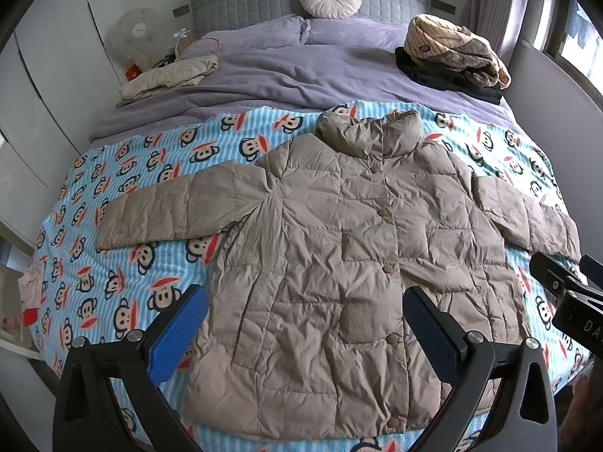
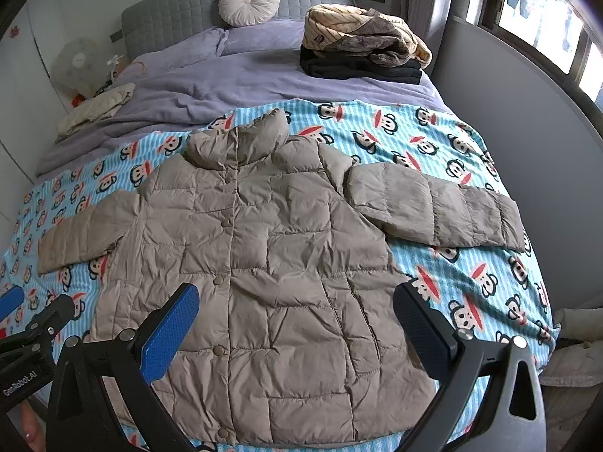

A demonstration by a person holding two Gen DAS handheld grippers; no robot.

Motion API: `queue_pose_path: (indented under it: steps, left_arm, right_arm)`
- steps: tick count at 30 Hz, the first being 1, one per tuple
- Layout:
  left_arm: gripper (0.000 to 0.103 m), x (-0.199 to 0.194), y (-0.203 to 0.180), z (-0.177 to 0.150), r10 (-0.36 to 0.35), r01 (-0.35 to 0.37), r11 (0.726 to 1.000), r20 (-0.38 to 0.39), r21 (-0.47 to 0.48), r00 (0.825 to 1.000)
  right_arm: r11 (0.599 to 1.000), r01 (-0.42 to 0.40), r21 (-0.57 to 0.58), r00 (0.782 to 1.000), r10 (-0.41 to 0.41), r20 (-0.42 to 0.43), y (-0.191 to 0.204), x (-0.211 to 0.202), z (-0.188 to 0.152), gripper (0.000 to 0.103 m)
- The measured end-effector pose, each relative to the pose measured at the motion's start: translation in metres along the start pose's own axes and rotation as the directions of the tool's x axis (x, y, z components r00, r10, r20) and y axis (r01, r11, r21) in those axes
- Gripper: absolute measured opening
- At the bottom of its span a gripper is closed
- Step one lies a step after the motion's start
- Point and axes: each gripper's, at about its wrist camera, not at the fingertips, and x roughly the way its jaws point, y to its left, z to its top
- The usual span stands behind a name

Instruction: Fold large clothes

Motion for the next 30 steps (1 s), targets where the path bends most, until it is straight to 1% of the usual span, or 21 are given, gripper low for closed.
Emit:
queue_pose_path:
  steps: [8, 12, 15, 17, 18, 19, 20, 21, 22, 23, 24, 26, 27, 29, 30]
  left_arm:
    - [0.103, 0.001, 0.001, 0.0, -0.004, 0.004, 1.0, -0.037, -0.011, 0.999]
    - [0.103, 0.003, 0.003, -0.005, -0.002, 0.002, 1.0, -0.05, -0.008, 0.999]
    - [0.103, 0.004, 0.007, -0.011, 0.0, 0.0, 1.0, -0.081, -0.006, 0.997]
    - [0.103, 0.004, 0.009, -0.014, 0.009, -0.009, 1.0, -0.13, -0.005, 0.992]
    - [0.103, 0.001, 0.01, -0.014, 0.024, -0.025, 1.0, -0.188, -0.001, 0.982]
    - [0.103, 0.0, 0.014, -0.017, 0.023, -0.024, 1.0, -0.193, -0.003, 0.981]
    - [0.103, -0.005, 0.012, -0.013, 0.054, -0.054, 0.999, -0.278, 0.006, 0.959]
    - [0.103, -0.003, 0.013, -0.011, 0.037, -0.04, 0.999, -0.246, -0.007, 0.968]
    - [0.103, -0.006, 0.018, -0.012, 0.037, -0.042, 0.999, -0.251, -0.014, 0.967]
    - [0.103, -0.002, 0.019, -0.013, 0.018, -0.025, 0.999, -0.218, -0.031, 0.976]
    - [0.103, 0.0, 0.023, -0.013, -0.001, -0.01, 0.999, -0.206, -0.049, 0.979]
    - [0.103, 0.001, 0.038, -0.016, -0.045, 0.023, 0.994, -0.21, -0.107, 0.977]
    - [0.103, 0.004, 0.048, -0.019, -0.073, 0.044, 0.989, -0.211, -0.142, 0.975]
    - [0.103, 0.021, 0.065, -0.018, -0.149, 0.108, 0.969, -0.176, -0.223, 0.973]
    - [0.103, 0.028, 0.076, -0.017, -0.17, 0.124, 0.959, -0.167, -0.255, 0.971]
  right_arm:
    - [1.0, 0.002, 0.003, 1.0, -0.002, -0.003, -0.001, 0.001, 0.002, 0.102]
    - [1.0, 0.004, 0.002, 1.0, -0.004, -0.008, -0.002, 0.003, 0.003, 0.102]
    - [1.0, 0.003, 0.0, 1.0, -0.003, -0.017, 0.0, 0.007, -0.002, 0.102]
    - [1.0, 0.001, -0.001, 1.0, -0.001, -0.023, 0.002, 0.009, -0.005, 0.102]
    - [1.0, -0.001, -0.001, 1.0, 0.001, -0.028, 0.004, 0.01, -0.008, 0.102]
    - [1.0, -0.004, -0.002, 0.999, 0.004, -0.033, 0.007, 0.011, -0.01, 0.102]
    - [1.0, -0.008, -0.003, 0.999, 0.007, -0.038, 0.007, 0.012, -0.01, 0.102]
    - [1.0, -0.012, -0.004, 0.999, 0.012, -0.046, 0.004, 0.013, -0.006, 0.102]
    - [1.0, -0.018, -0.01, 0.998, 0.018, -0.053, 0.009, 0.014, -0.009, 0.102]
    - [1.0, -0.024, -0.015, 0.998, 0.023, -0.063, 0.009, 0.015, -0.006, 0.102]
    - [0.999, -0.031, -0.018, 0.997, 0.029, -0.074, 0.004, 0.02, 0.003, 0.102]
    - [0.998, -0.058, -0.03, 0.993, 0.055, -0.102, 0.011, 0.026, 0.0, 0.102]
    - [0.997, -0.07, -0.032, 0.991, 0.066, -0.114, 0.009, 0.032, 0.005, 0.102]
    - [0.99, -0.132, -0.044, 0.981, 0.124, -0.15, 0.016, 0.041, 0.004, 0.102]
    - [0.984, -0.17, -0.057, 0.973, 0.158, -0.166, 0.023, 0.045, 0.003, 0.102]
